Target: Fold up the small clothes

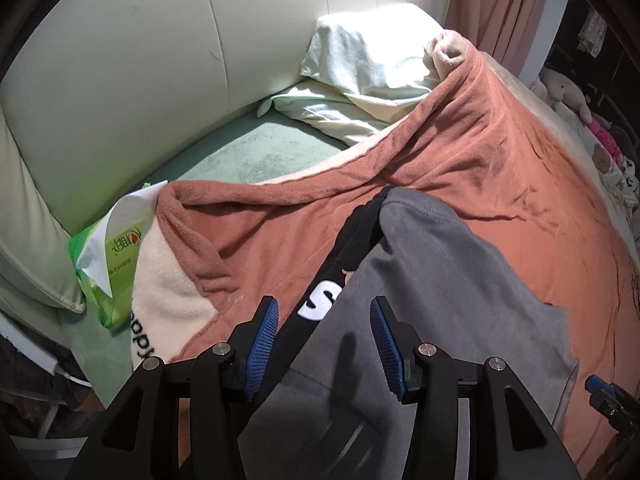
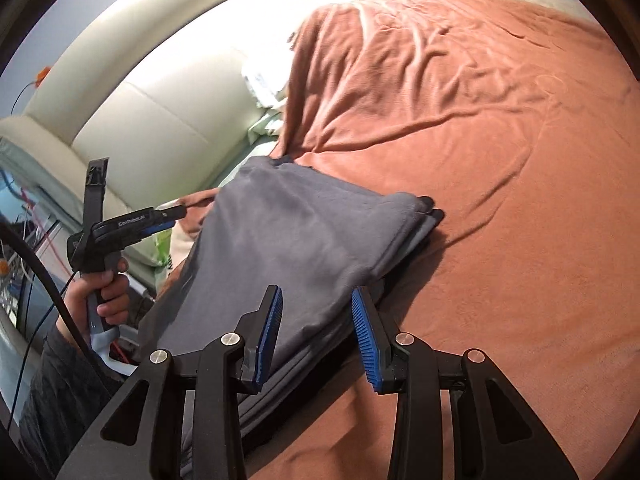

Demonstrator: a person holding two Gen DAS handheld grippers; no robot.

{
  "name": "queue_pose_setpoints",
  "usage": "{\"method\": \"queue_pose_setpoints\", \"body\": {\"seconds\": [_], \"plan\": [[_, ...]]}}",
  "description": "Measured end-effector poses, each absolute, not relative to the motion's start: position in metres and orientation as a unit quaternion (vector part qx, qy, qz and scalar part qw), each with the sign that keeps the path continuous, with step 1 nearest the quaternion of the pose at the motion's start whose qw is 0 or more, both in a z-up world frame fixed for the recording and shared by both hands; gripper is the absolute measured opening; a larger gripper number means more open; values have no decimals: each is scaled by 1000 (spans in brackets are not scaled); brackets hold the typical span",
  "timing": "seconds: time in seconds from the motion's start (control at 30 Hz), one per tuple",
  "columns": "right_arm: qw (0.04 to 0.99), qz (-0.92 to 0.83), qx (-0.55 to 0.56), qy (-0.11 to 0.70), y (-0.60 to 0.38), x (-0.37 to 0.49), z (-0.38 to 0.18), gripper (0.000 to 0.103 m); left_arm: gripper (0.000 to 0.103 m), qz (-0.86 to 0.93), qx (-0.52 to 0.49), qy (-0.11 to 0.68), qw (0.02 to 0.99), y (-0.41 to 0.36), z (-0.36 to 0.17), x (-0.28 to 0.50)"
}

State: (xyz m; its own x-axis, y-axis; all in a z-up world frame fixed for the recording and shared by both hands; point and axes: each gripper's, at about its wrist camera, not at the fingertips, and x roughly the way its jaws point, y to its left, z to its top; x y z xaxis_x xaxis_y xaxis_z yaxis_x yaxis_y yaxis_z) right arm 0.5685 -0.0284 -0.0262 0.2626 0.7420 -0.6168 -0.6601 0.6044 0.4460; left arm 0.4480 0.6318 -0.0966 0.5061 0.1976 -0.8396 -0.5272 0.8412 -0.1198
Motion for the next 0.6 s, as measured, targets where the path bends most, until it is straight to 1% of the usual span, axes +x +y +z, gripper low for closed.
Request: {"method": "queue_pose_setpoints", "body": {"seconds": [0.23, 0.37, 0.6], "plan": [[774, 477, 11, 416, -8, 538, -26, 34, 50, 208, -186, 473, 836, 620, -118, 416], [766, 491, -2, 415, 4, 525, -26, 34, 50, 212, -174, 481, 832, 611, -123, 395], [755, 503, -45, 417, 25, 498, -33, 34, 50, 205, -185, 484, 830, 592, -128, 361]]}}
